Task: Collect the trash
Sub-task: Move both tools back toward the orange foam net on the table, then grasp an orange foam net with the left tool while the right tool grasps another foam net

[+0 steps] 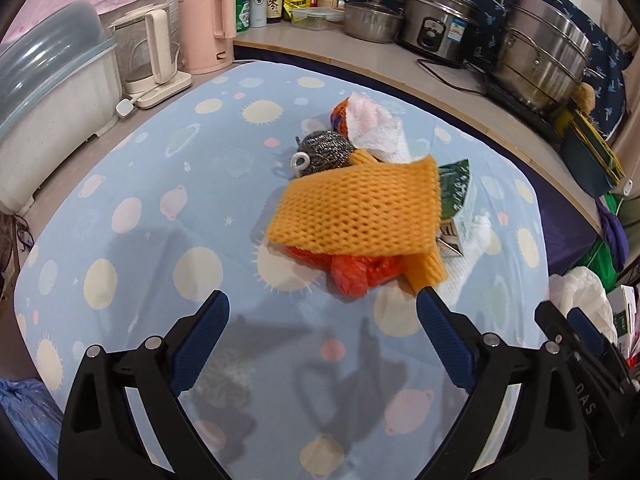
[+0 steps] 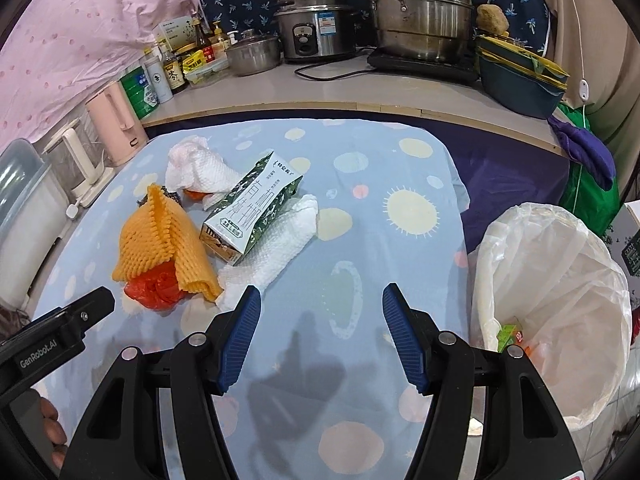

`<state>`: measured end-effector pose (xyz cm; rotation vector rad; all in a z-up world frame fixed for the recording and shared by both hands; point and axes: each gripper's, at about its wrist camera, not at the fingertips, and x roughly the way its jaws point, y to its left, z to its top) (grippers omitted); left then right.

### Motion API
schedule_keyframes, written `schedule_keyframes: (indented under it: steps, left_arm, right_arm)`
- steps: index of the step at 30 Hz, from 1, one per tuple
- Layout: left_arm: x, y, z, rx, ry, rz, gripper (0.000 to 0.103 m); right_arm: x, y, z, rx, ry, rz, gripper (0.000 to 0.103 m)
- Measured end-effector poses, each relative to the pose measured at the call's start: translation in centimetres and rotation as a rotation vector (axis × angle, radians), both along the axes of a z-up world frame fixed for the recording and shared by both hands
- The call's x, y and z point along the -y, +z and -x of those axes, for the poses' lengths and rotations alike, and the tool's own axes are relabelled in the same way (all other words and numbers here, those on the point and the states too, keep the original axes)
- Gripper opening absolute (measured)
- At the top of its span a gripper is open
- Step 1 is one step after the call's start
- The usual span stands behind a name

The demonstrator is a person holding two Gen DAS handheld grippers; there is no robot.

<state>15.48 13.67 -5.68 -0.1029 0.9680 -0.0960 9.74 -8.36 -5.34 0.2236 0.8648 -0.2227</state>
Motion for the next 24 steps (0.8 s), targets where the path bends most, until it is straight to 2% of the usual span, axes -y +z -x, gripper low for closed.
schedule_keyframes:
  steps: [6, 14, 16, 19, 20, 22, 24]
  left_arm:
    - [-0.3, -0.2, -2.9, -0.024, 0.022, 0.061, 0.093]
    - [0.1, -2.2, -6.5, -0.078, -0.012, 0.152, 0.091]
    - [0.3, -2.4, -6.8, -0.085, -0.033, 0.163, 0.079]
    - [0.7, -2.6, -6.8, -0.095, -0.063, 0.165, 0.053]
    - [0.7, -2.5, -6.7, -0.093, -0.069, 0.160, 0.050]
    - [0.6, -2.2, -6.5, -0.090, -0.082, 0.164, 0.030]
    - [0.4, -1.9, -6.3, -0.089, -0.086, 0.175, 0.019]
  right_arm:
    - [0.0, -0.2, -1.0, -0.009, 0.000, 0.001, 0.061]
    - [-0.1, -0.8, -2.3, -0.019, 0.006, -0.007, 0.061]
    - [-0.3, -1.1, -2.6, -0.024, 0.012, -0.011, 0.062]
    - [-0.9, -1.5, -3.0, -0.032, 0.031, -0.023, 0.062]
    - [-1.2, -1.6, -3.1, -0.033, 0.040, -0.026, 0.062]
    - [-1.8, -1.7, -3.2, -0.033, 0.063, -0.029, 0.062]
    - [-2.5, -1.9, -3.4, -0.034, 0.087, -0.030, 0.062]
